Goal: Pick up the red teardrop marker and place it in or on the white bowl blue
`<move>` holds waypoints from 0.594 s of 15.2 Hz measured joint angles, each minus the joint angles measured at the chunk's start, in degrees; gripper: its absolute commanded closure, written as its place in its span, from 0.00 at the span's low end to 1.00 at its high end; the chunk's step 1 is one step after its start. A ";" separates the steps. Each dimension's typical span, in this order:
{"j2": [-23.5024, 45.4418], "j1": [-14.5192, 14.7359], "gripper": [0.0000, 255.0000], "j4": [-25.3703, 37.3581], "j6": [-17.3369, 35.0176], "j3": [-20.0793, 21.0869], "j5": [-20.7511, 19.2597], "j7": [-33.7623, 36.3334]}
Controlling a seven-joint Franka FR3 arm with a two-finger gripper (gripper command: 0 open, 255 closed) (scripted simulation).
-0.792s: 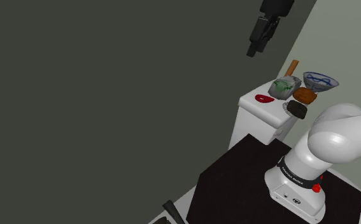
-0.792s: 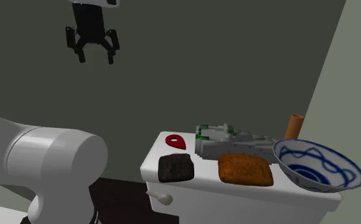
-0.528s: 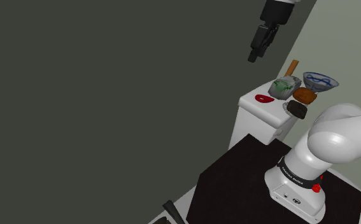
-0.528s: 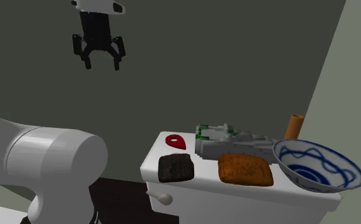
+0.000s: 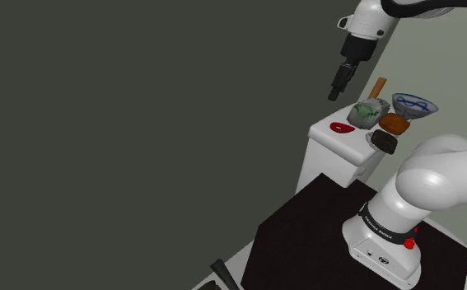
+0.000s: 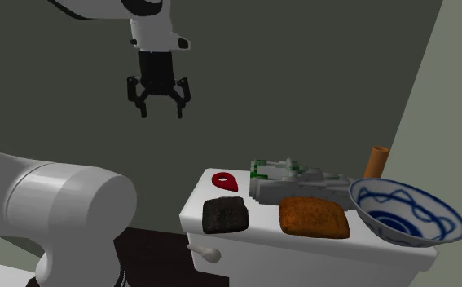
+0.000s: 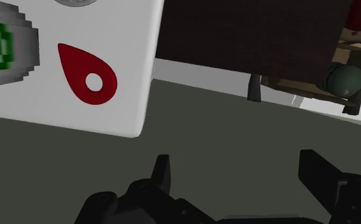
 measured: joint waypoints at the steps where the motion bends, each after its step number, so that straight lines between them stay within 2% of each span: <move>1: 0.12 -0.46 0.00 -0.93 0.98 -1.14 -1.00 -1.35; 5: 1.30 -2.30 0.00 -4.75 5.82 -5.49 -4.83 -6.31; 9: 5.47 -4.31 0.00 -7.07 12.38 -10.91 -9.11 -11.90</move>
